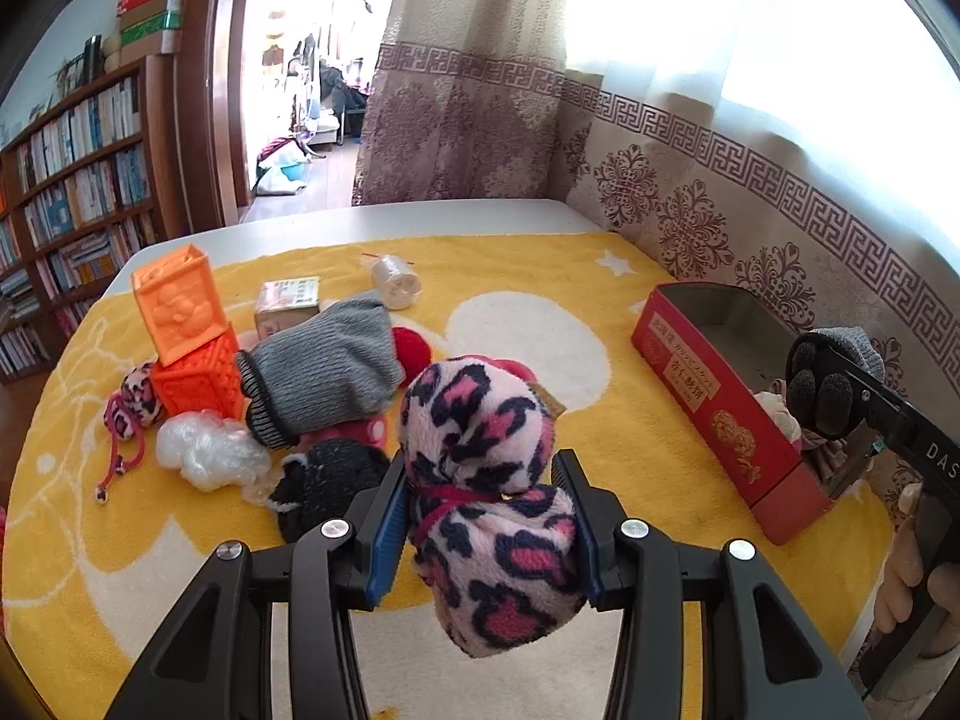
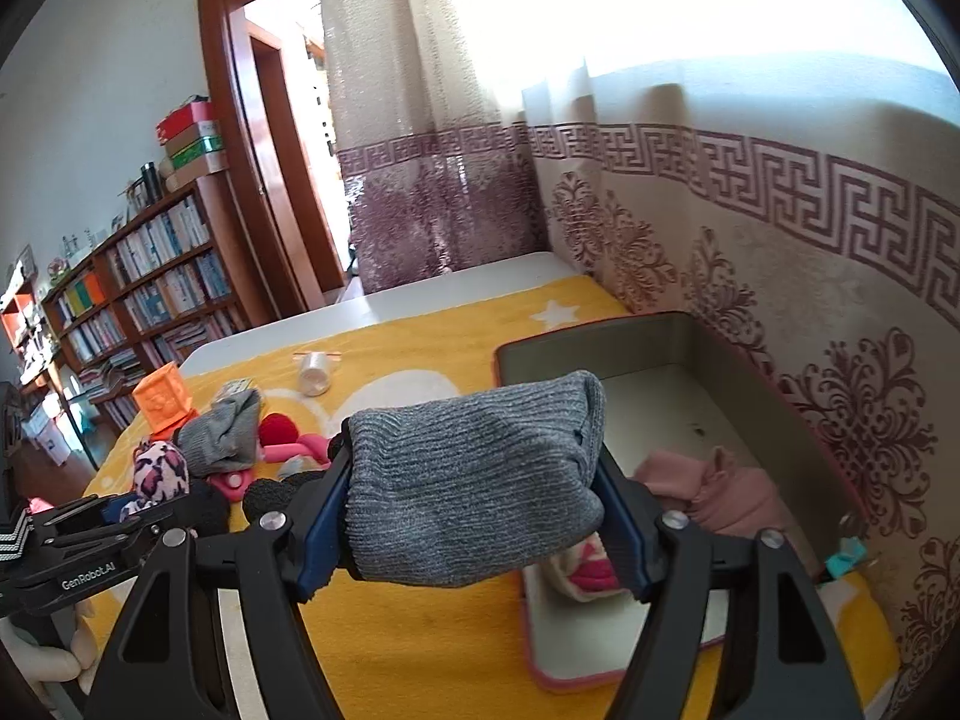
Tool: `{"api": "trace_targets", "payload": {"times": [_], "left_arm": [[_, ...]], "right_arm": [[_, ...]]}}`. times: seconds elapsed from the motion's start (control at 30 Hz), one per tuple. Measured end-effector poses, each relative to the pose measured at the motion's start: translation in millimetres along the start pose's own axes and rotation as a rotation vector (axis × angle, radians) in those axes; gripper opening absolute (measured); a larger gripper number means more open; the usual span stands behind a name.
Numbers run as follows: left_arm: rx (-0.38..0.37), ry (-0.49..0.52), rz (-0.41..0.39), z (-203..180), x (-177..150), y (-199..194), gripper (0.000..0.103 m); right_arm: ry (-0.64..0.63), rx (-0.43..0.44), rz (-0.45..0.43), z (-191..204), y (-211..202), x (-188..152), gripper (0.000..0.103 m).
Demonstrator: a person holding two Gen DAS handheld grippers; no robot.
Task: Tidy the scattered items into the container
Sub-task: 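Carry both items over the red box and release them inside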
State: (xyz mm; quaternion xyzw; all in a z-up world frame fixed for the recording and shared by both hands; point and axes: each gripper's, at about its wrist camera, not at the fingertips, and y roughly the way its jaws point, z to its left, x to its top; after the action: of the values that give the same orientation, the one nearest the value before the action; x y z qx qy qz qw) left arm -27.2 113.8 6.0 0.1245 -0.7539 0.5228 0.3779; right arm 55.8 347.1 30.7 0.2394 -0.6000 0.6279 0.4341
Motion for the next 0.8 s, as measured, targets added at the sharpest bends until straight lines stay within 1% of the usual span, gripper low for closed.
{"api": "trace_targets", "payload": {"times": [0.2,0.27,0.37,0.43,0.5,0.7,0.8], "left_arm": [[-0.057,0.054,0.01,-35.4,11.1,7.3,0.047],[-0.074,0.069,0.01,-46.6,15.2,8.4,0.047],[-0.09,0.099,0.002,-64.1,22.8,10.1,0.047],[-0.104,0.117,-0.002,-75.4,28.2,10.8,0.047],[-0.119,0.133,-0.007,-86.3,33.7,11.9,0.047],[-0.159,0.182,-0.008,-115.7,51.7,20.2,0.047],[-0.178,0.194,-0.007,-128.4,62.1,26.9,0.047]], "right_arm": [[0.048,-0.092,-0.011,-45.1,-7.5,1.2,0.075],[0.04,-0.128,0.003,-53.3,-6.1,-0.5,0.077],[0.012,-0.171,0.046,-59.9,-0.4,-5.2,0.079],[0.025,-0.165,0.075,-66.5,4.7,-7.5,0.079],[0.043,-0.139,0.088,-71.6,6.6,-8.6,0.08],[0.047,-0.129,0.074,-76.1,1.6,-4.9,0.081],[0.051,-0.121,0.081,-78.9,0.7,-4.2,0.082]]}}
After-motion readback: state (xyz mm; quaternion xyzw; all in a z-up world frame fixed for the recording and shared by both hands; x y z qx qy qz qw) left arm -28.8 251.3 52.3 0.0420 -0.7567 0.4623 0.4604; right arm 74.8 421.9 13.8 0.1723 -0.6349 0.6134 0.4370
